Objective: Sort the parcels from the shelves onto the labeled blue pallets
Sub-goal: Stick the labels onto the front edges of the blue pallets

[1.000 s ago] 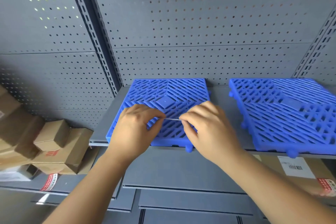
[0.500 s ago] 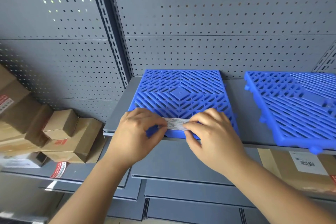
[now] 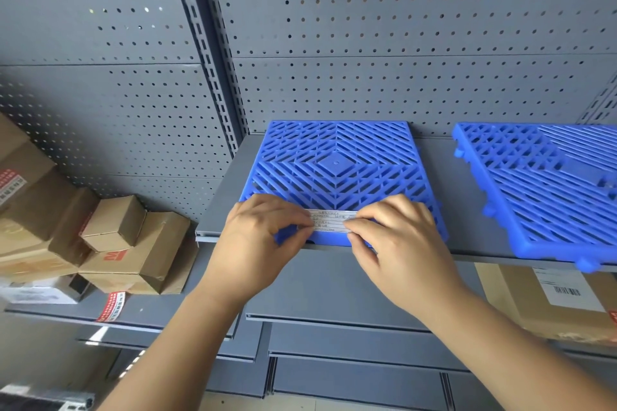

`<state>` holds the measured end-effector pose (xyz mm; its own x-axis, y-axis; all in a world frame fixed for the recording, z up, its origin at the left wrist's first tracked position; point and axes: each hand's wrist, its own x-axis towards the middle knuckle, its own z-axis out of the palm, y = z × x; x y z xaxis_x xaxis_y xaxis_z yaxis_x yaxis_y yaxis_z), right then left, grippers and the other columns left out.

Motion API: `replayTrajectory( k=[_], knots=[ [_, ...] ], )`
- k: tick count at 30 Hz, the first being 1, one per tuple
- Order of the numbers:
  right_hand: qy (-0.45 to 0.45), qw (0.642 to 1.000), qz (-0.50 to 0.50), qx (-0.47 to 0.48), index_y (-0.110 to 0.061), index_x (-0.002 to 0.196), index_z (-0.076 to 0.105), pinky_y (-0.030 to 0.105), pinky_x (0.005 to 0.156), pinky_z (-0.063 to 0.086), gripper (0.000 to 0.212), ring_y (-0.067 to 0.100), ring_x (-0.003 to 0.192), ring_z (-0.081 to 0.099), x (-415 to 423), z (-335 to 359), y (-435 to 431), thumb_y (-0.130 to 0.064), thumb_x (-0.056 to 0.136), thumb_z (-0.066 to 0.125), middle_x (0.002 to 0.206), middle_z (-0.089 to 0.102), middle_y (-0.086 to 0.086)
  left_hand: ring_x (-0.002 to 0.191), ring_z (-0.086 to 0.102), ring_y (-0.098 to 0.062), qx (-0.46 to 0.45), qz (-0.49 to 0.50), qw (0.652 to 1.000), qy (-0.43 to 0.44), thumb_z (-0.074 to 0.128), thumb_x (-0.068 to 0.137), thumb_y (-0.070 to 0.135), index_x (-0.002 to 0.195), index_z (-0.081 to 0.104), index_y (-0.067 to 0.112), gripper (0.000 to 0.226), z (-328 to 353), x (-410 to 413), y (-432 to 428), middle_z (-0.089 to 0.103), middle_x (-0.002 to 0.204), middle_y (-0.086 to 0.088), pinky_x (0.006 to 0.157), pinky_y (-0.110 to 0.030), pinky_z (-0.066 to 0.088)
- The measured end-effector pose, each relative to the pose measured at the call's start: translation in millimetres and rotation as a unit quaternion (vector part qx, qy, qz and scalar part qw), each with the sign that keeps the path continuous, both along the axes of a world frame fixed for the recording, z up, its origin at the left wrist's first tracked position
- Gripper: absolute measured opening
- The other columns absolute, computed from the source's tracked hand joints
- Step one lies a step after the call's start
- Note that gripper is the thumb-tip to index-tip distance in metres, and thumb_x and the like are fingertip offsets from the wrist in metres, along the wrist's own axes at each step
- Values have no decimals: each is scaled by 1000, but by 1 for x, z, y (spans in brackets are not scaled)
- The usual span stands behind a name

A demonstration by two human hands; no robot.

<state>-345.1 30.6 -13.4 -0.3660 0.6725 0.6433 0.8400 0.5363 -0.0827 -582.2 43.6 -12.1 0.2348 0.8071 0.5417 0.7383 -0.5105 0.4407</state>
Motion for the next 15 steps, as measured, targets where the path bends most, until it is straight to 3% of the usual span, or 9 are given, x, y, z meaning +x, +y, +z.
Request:
replayTrajectory(
  k=[4,15],
  knots=[
    [5,1000,-5,-19,-19,94,75,38,77,43,16,26,88,59,1,3,-2,-29,91,62,95,68,-6,97,67,-12,3,8,1000,-2,71,88,32,95,78,31,10,2,1,-3,74,97,20,85,-46,52],
    [33,998,-43,-18,-17,101,74,42,76,49,20,29,90,61,29,23,-2,-31,89,67,97,70,-3,99,67,-16,28,-1,1000,-13,69,88,34,104,77,24,21,25,40,-2,73,104,12,87,-46,53]
  ],
)
